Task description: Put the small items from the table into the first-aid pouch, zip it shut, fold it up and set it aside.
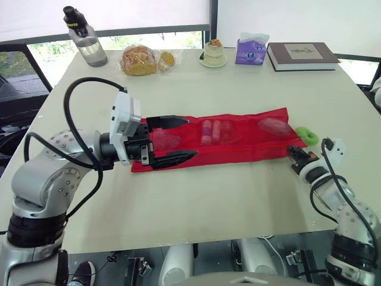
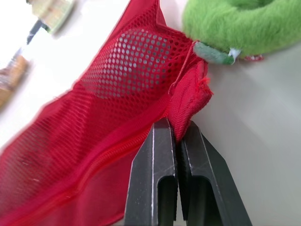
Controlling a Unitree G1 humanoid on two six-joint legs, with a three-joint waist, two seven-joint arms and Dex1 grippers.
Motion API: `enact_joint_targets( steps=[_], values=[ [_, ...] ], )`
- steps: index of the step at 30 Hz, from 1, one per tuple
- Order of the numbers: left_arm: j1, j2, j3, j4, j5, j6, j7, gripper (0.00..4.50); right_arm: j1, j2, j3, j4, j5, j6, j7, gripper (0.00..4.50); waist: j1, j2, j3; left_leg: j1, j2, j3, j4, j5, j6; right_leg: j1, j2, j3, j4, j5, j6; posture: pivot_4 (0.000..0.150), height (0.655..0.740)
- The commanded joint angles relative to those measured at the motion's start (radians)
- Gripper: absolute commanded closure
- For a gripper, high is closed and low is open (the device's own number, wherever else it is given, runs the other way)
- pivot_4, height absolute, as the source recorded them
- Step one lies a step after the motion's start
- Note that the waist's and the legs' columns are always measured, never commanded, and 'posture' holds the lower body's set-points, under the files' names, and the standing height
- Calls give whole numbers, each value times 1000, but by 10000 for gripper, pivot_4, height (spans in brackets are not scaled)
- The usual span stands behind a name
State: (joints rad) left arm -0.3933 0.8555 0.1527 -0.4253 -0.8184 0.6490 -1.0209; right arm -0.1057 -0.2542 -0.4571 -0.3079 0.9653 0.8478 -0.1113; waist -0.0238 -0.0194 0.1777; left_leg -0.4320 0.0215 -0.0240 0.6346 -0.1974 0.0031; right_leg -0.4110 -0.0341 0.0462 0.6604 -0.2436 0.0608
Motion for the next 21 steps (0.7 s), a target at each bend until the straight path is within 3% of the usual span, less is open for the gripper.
enact_joint_targets(
  steps=[1,7,11,15,21],
  values=[
    [-33,9,5,22,19,-34,-33,0,49,-135,-60,-134,-18,-40,115,44424,-2,1,1,0,0,0,0,0,0,0,0,0,0,0,0,1500,7400],
    [-57,31,1,76,59,-57,-82,0,143,-381,-40,-293,-56,-70,360,44424,-7,4,3,1,1,1,0,0,0,0,2,1,0,-2,2,1500,7400],
    [-78,35,-2,93,72,-60,-101,0,140,-534,82,-398,-99,-79,536,44424,-14,4,3,0,2,0,0,0,0,0,3,1,0,-1,3,1500,7400],
    [-84,33,-7,96,81,-58,-112,0,-69,-573,333,-407,-163,-62,599,44424,-19,3,3,1,2,1,0,0,0,0,3,1,0,-1,3,1500,7400],
    [-73,32,2,76,76,-46,-102,0,-330,-533,719,-279,-422,-94,710,44424,-13,2,3,-1,2,-1,1,0,0,0,2,0,0,0,1,1500,7400]
  ],
)
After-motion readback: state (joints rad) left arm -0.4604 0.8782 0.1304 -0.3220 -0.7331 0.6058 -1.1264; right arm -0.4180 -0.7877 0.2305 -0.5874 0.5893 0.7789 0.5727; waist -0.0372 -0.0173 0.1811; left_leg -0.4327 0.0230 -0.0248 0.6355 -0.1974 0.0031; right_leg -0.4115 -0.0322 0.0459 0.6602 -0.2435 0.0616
